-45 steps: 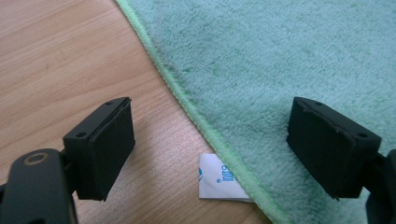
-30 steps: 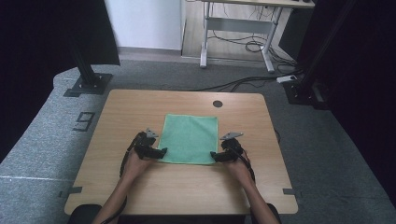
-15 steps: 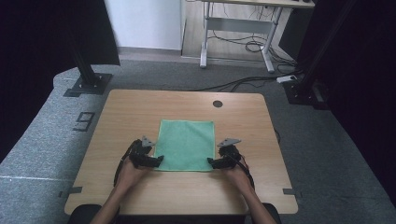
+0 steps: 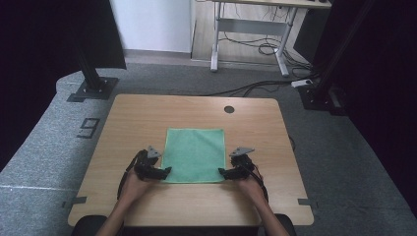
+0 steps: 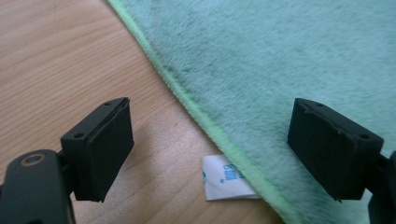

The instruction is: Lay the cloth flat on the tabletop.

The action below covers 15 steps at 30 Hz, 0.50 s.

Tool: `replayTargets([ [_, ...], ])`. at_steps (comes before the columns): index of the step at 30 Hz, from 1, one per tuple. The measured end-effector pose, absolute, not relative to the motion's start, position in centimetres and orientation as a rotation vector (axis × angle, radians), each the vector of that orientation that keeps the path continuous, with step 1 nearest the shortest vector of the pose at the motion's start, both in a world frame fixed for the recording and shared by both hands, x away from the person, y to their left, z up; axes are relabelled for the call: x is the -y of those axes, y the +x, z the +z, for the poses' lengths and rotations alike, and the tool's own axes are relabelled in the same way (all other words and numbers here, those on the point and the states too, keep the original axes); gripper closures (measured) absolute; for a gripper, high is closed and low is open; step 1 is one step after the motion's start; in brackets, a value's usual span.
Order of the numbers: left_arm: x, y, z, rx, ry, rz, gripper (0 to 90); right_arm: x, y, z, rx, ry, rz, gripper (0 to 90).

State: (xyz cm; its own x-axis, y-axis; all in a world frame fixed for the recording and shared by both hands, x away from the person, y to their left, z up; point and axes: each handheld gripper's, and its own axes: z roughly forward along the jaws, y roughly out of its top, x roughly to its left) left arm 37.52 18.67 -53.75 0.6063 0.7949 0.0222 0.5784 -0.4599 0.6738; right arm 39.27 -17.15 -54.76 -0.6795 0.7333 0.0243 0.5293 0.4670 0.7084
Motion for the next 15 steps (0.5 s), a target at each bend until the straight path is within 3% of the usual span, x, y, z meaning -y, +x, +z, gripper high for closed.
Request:
replayTargets([
  [5, -18.9, 36.8, -52.7, -1.040, 2.204, 0.443, 14.1, 17.4, 39.0, -54.1, -2.425, 1.074, 1.053, 14.2],
  [15, -19.6, 35.0, -52.2, -0.995, 2.268, 0.445, 4.6, 18.4, 37.7, -53.0, -2.405, 1.076, 1.091, 13.3],
])
